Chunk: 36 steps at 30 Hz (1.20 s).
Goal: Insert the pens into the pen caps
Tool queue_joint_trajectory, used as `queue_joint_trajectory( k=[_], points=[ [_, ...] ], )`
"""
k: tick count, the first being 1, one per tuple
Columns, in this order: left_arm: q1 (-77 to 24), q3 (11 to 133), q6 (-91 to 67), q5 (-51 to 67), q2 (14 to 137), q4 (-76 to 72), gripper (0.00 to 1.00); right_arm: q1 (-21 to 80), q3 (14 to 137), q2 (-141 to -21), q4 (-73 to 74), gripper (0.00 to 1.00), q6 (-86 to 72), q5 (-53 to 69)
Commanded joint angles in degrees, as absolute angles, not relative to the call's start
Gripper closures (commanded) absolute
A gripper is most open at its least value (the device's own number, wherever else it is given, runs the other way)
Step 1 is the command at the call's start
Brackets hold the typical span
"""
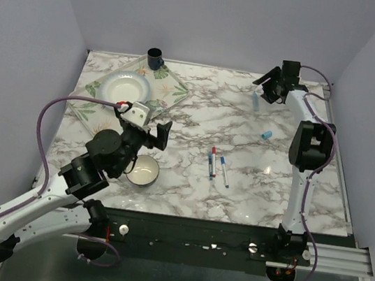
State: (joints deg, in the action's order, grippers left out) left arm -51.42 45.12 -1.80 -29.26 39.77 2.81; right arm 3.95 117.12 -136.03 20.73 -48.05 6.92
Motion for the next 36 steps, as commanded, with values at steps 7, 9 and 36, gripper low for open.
queue_joint_trajectory(
  k=[7, 9, 36],
  points=[
    [-51.2, 44.0, -1.9, -28.7, 37.7, 2.1, 0.01, 3.4, 112.7, -138.7, 16.4, 0.27, -65.0, 7.6],
    [-51.2, 44.1, -1.7, -28.8, 37.4, 2.2, 0.01, 3.3, 112.2, -138.8, 16.1, 0.27, -65.6, 7.0],
    [-51.2, 43.0, -0.4, -30.1, 36.5, 0.7, 0.01, 3.1, 114.7, -139.0, 20.8, 0.34, -56.2, -1.8]
  ],
)
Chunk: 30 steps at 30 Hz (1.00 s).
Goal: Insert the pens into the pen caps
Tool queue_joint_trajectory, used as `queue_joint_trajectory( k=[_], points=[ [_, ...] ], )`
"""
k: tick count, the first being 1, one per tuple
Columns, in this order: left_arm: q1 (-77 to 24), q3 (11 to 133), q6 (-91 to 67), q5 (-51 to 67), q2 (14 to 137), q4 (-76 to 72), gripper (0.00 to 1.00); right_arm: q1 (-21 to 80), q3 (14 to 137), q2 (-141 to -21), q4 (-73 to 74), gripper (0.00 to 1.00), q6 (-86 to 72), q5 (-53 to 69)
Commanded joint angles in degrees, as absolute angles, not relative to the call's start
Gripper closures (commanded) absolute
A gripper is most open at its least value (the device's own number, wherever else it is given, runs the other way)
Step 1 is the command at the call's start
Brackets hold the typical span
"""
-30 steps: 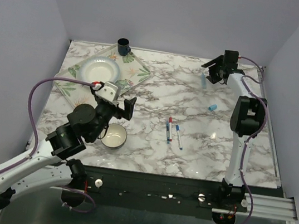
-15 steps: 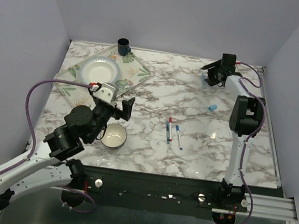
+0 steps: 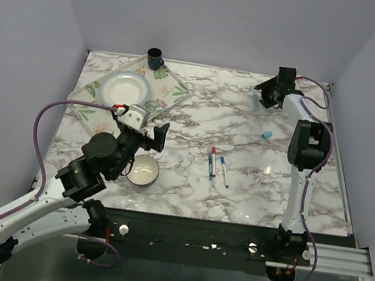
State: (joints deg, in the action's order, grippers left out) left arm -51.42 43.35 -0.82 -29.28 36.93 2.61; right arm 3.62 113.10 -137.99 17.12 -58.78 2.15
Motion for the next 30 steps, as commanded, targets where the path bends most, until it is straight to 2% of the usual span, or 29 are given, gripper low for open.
queue_joint_trajectory(
  k=[1, 19, 30],
  points=[
    [-51.2, 43.0, -0.4, -30.1, 36.6, 0.7, 0.01, 3.1, 114.7, -139.0, 20.7, 0.34, -55.8, -1.8],
    [-51.2, 43.1, -0.4, -30.0, 35.5, 0.4, 0.01, 4.2, 122.1, -143.3, 31.5, 0.36, -47.8, 3.9],
    [-51.2, 42.5, -0.4, -29.5, 32.3, 0.6, 0.01, 7.7, 129.4, -146.3, 39.1, 0.49, -40.2, 1.8]
  ],
)
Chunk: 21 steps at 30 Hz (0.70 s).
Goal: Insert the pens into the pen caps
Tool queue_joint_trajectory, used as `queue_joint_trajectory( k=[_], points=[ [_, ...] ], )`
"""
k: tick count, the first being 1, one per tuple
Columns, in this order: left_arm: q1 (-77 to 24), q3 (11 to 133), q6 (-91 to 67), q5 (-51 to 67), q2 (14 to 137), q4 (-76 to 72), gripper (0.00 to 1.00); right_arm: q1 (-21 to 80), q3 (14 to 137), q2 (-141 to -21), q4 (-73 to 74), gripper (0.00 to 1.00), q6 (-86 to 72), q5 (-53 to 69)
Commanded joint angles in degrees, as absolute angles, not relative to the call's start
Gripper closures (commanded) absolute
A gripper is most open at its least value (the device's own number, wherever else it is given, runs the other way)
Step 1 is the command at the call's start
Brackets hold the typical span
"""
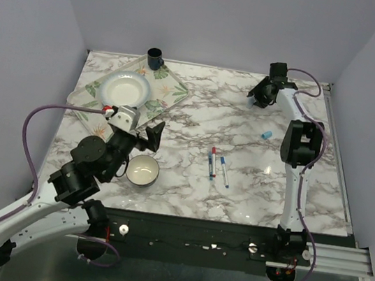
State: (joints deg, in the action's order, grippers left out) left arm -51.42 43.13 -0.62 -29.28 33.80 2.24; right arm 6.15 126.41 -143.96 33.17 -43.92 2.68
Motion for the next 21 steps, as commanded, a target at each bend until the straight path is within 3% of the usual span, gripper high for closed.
queue_joint_trajectory(
  k=[1, 17, 21],
  points=[
    [-51.2, 42.5, -0.4, -29.4, 31.6, 0.6, 0.01, 8.0, 129.3, -146.2, 39.3, 0.50, -39.8, 1.4],
    [-51.2, 42.0, -0.4, -30.4, 27.6, 0.4, 0.01, 8.3, 133.0, -147.8, 44.3, 0.51, -47.2, -1.7],
    [-51.2, 41.9, -0.4, -30.5, 27.2, 0.3, 0.01, 8.4, 134.6, -148.6, 45.7, 0.57, -47.1, -1.4]
  ],
)
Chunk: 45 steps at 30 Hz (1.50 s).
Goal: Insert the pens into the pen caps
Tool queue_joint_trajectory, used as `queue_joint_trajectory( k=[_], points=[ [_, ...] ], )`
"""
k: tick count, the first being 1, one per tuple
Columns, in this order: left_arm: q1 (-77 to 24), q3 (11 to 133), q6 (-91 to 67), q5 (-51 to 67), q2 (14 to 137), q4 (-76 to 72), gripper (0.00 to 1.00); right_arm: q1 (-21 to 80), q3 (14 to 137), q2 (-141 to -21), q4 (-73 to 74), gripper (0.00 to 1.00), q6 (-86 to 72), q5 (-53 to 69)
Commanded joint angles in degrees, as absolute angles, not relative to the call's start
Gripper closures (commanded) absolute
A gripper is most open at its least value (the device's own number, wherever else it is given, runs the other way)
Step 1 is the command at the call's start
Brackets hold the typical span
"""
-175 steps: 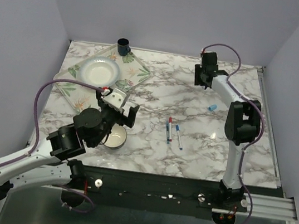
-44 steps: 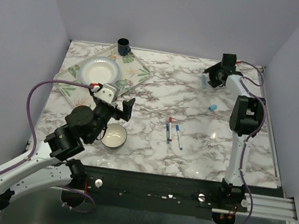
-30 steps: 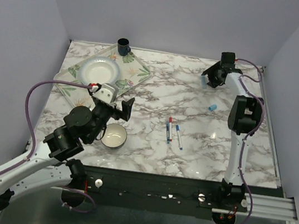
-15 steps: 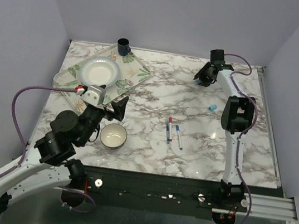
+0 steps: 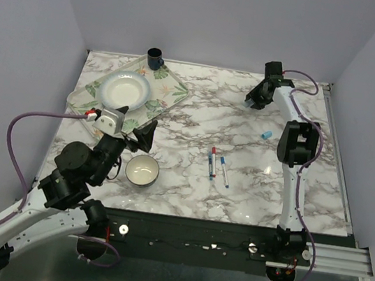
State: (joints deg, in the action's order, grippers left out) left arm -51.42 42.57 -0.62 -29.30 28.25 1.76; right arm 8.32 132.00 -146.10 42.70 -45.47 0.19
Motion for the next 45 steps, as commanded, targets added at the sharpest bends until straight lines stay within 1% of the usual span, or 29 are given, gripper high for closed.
queue_joint_trajectory(
  k=[1, 2, 3, 6, 10, 11, 12, 14, 18, 21, 22, 24, 29, 32, 33, 37, 40, 45],
  points=[
    [-51.2, 41.8, -0.4, -30.7, 27.2, 0.3, 0.01, 8.3, 134.6, -148.6, 45.8, 0.59, -47.0, -1.4],
    [-51.2, 41.8, -0.4, -30.8, 27.2, 0.4, 0.01, 8.3, 134.6, -148.7, 45.9, 0.61, -46.9, -1.4],
    [-51.2, 41.8, 1.0, -31.0, 27.0, 0.4, 0.01, 8.3, 134.6, -148.6, 45.9, 0.67, -46.9, -1.4],
    [-51.2, 41.7, 1.2, -31.1, 26.5, 0.3, 0.01, 8.5, 135.1, -148.9, 46.4, 0.70, -46.2, -1.1],
    [-51.2, 41.5, 1.2, -31.2, 25.8, 0.3, 0.01, 8.4, 134.9, -148.7, 47.2, 0.76, -45.8, -0.4],
    [-51.2, 41.5, 1.1, -31.2, 25.8, 0.3, 0.01, 8.5, 134.6, -148.6, 47.1, 0.78, -45.1, -0.3],
    [-51.2, 41.5, 1.2, -31.3, 25.6, 0.3, 0.01, 8.5, 134.0, -148.3, 47.1, 0.82, -44.8, -0.3],
    [-51.2, 41.4, 1.1, -31.0, 25.4, 0.3, 0.01, 8.7, 133.2, -147.9, 47.3, 0.85, -43.9, 2.4],
    [-51.2, 41.1, 0.2, -29.5, 25.1, 0.3, 0.01, 9.4, 125.7, -144.3, 43.9, 0.90, -41.3, 6.0],
    [-51.2, 41.4, -0.1, -28.2, 25.3, 0.3, 0.01, 11.0, 116.2, -139.0, 40.6, 0.93, -38.1, 6.4],
    [-51.2, 41.6, -2.4, -28.0, 25.7, 0.5, 0.01, 11.7, 109.2, -135.5, 38.9, 0.95, -37.4, 6.9],
    [-51.2, 42.1, -3.7, -27.7, 26.1, 1.6, 0.01, 12.6, 102.5, -131.2, 33.9, 0.99, -35.8, 7.4],
    [-51.2, 44.1, -8.4, -25.7, 28.6, 5.4, 0.01, 14.9, 83.7, -120.4, 28.7, 0.99, -32.6, 5.1],
    [-51.2, 47.7, -11.0, -24.4, 31.1, 10.6, 0.03, 15.9, 79.1, -117.8, 29.1, 0.99, -31.4, 0.9],
    [-51.2, 48.7, -11.2, -24.3, 31.5, 12.3, 0.04, 16.2, 77.1, -116.6, 30.4, 0.97, -31.3, -2.9],
    [-51.2, 48.3, -12.0, -26.7, 29.7, 12.6, 0.04, 19.1, 74.4, -114.9, 32.0, 0.93, -30.1, -4.1],
    [-51.2, 47.6, -11.9, -28.1, 27.5, 11.3, 0.03, 21.3, 73.5, -114.4, 33.7, 0.92, -30.5, -4.5],
    [-51.2, 48.8, -11.1, -28.0, 27.1, 12.7, 0.02, 22.4, 71.7, -113.3, 31.6, 0.92, -30.9, -4.6]
  ],
)
